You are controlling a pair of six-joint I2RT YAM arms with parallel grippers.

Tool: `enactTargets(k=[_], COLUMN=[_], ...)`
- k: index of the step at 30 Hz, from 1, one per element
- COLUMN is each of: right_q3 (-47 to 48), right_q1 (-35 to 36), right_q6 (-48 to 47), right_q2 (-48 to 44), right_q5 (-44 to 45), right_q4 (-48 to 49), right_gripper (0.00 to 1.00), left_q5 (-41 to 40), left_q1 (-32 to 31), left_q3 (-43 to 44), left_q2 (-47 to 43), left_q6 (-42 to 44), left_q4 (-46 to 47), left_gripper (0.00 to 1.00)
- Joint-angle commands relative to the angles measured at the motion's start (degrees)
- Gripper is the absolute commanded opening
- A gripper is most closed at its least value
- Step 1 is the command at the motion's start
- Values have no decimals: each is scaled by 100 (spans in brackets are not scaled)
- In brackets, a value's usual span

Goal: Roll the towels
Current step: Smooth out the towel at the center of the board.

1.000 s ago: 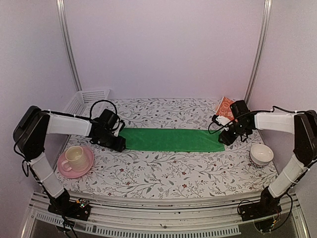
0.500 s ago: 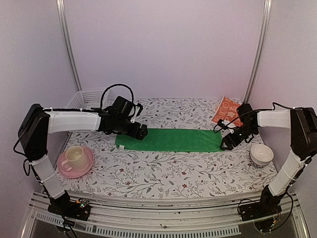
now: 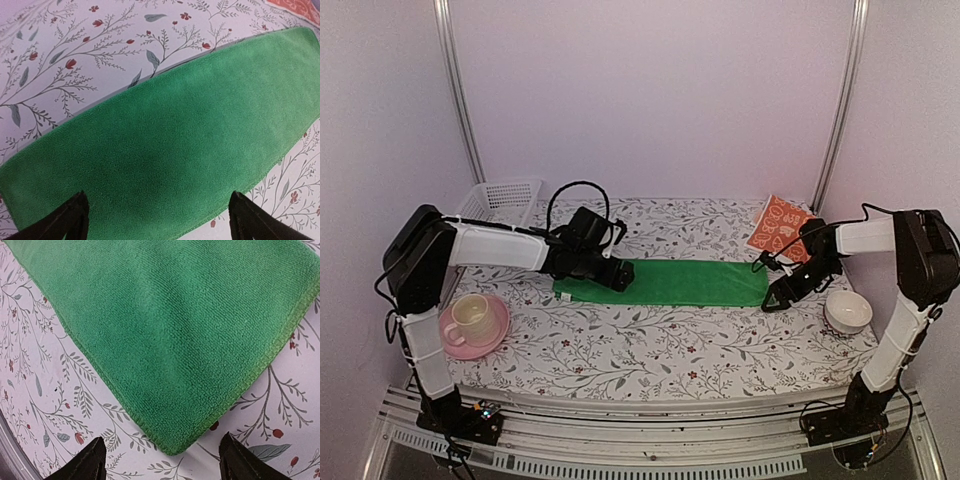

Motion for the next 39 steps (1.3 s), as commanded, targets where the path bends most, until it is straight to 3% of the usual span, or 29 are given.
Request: enactTargets(k=[1,39], right_q3=[112,127], right_q1=[-18,-17], right_q6=[-136,-224], right_q2=[210,-98], right_q5=[-436,-863], right_q4=[-278,11], right_gripper=[78,80], left_q5=[5,28], left_q1=[-102,-212], left_q3=[109,139], left_q2=[67,582], left_q6=[8,-12], left_q4=[220,318], left_gripper=[97,97])
